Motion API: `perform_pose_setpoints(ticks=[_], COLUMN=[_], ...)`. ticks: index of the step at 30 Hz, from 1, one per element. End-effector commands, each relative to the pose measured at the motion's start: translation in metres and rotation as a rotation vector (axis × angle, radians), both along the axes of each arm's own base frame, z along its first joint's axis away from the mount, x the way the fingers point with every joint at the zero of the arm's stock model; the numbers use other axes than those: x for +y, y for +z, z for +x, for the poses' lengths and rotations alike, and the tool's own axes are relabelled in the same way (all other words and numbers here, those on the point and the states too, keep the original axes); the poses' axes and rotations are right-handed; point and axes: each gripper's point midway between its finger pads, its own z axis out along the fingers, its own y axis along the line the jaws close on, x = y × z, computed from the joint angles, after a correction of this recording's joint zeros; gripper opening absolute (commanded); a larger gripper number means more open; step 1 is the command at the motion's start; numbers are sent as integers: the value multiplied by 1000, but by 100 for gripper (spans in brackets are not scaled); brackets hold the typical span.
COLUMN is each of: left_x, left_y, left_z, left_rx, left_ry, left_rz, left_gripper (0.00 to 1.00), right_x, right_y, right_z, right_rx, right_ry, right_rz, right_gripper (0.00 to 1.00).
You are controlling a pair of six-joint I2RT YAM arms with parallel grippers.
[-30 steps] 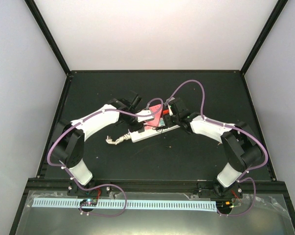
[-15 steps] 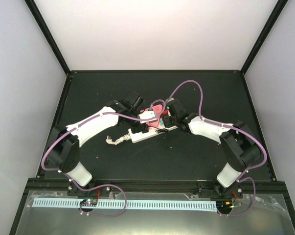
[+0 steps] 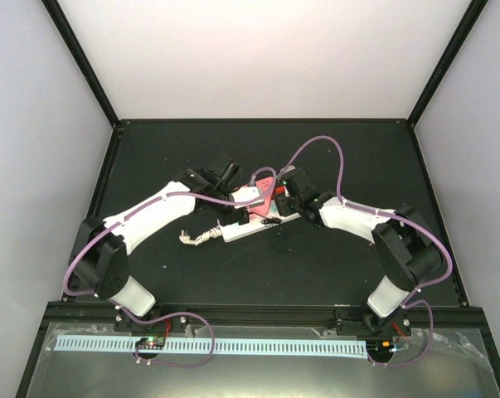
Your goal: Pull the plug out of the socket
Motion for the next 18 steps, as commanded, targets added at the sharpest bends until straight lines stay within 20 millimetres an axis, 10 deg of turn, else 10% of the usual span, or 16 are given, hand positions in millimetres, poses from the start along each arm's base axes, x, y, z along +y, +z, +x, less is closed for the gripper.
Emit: perform_pose_setpoints(ticks=[1,9,18], left_x=[2,16,26], left_y=[27,37,41], left_z=[-5,-12,-22], left_rx=[-26,-35,-29], left_ry=[4,40,60], left_rz=[-46,-63,-65], left_gripper=[11,11,12], right_x=[-17,-14,-7], right_y=[-27,-15,9], right_z=[-8,-8,-7], right_rx=[40,24,-19], right_ry=[-24,-12,1], right_rz=[-100,-71,-10], right_gripper=[23,38,77])
